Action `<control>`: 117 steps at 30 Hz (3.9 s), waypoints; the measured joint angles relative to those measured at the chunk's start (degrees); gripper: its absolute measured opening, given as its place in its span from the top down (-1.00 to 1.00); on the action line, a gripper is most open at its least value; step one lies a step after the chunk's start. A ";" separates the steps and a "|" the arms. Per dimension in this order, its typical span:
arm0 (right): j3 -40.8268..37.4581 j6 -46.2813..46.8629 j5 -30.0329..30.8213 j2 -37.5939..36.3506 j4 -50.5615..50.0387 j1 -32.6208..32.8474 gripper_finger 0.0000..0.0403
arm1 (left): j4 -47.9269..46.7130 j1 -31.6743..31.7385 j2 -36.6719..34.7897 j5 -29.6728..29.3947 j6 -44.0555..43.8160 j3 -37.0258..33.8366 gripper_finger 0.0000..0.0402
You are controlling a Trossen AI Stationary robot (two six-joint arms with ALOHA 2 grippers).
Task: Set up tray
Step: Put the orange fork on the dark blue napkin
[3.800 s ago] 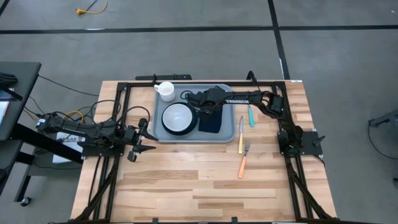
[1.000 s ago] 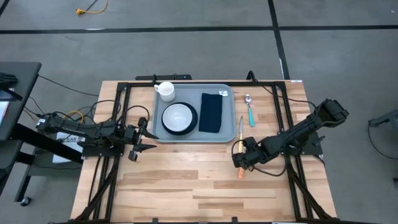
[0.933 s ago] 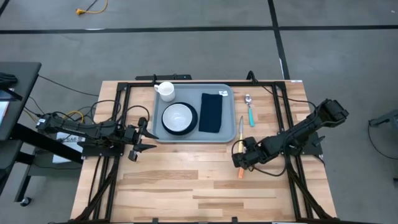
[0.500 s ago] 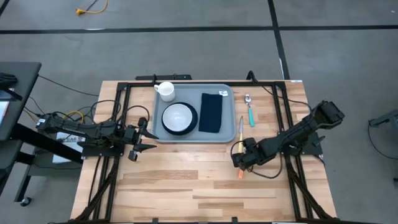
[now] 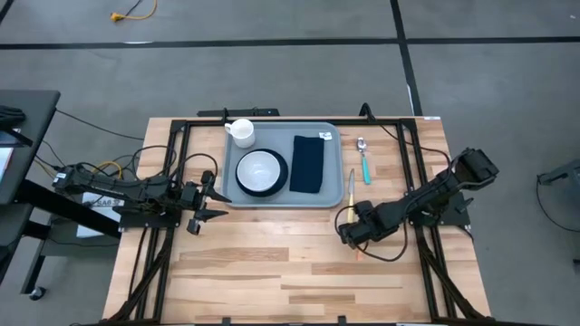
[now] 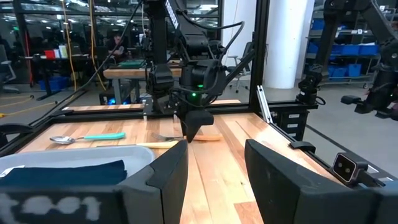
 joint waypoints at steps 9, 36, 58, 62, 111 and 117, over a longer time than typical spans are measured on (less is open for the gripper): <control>0.13 -0.11 -0.20 -0.52 -0.69 0.29 0.89 | -0.03 0.00 0.00 0.00 -0.01 0.00 0.26; 22.66 -19.51 5.16 -3.81 -21.73 -14.81 0.88 | -0.01 0.00 -0.01 0.00 -0.52 0.00 0.26; 26.23 -46.66 -2.37 6.02 20.82 -44.69 0.89 | -0.46 0.01 0.00 0.49 -1.21 0.00 0.26; 26.28 -46.03 -4.68 11.02 22.23 -45.54 0.89 | -0.46 0.02 -0.02 0.55 -1.55 0.00 0.26; 26.29 -39.97 -1.64 20.30 19.70 -46.35 0.85 | -0.63 0.02 -0.02 0.52 -1.67 0.00 0.26; 26.28 -39.13 -1.66 20.31 19.64 -46.36 0.83 | -0.64 0.01 -0.01 0.52 -1.72 0.00 0.26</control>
